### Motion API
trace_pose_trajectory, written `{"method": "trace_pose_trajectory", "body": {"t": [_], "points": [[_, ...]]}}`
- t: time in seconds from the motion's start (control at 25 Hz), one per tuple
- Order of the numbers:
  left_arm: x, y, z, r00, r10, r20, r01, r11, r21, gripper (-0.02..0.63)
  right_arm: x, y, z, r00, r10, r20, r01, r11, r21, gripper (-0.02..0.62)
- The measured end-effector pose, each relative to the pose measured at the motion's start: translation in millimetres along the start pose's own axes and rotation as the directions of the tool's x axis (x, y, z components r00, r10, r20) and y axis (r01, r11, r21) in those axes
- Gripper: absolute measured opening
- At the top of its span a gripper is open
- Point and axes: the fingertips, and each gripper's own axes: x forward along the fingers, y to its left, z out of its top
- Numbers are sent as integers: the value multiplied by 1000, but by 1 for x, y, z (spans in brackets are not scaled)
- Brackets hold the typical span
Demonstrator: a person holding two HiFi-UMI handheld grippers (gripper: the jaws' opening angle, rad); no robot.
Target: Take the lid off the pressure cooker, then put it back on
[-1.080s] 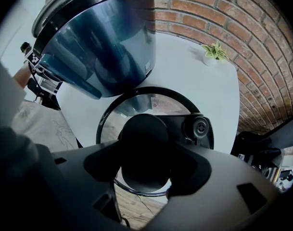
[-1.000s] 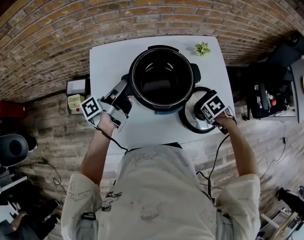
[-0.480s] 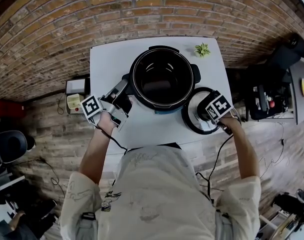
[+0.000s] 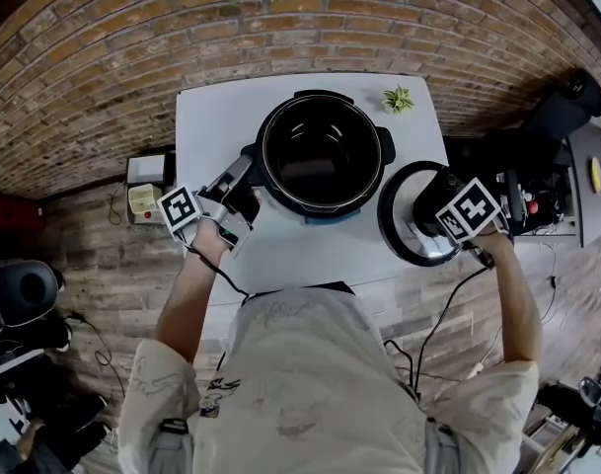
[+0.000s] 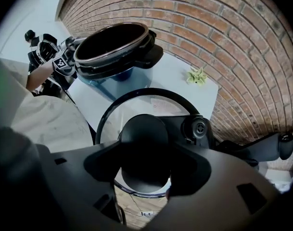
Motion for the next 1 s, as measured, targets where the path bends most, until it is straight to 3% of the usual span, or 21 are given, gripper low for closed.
{"method": "trace_pose_trajectory", "body": {"t": [0.2,0.52,0.72,1.0], "points": [[1,0,0,1000,-8,1,8,1000,-2,64,-46,-8,3,999,-44,5,44,998,-48,293],[1,-1,1,1000,-14,3,14,1000,-2,64,-114,0,31,996,-36,84,46,993,-111,293],[1,-1,0,1000,-13,1,13,1000,1,64,-141,13,67,988,2,152,23,987,-158,293],[1,0,0,1000,-21,4,21,1000,-1,64,-142,36,124,983,47,176,3,963,-270,293]]}}
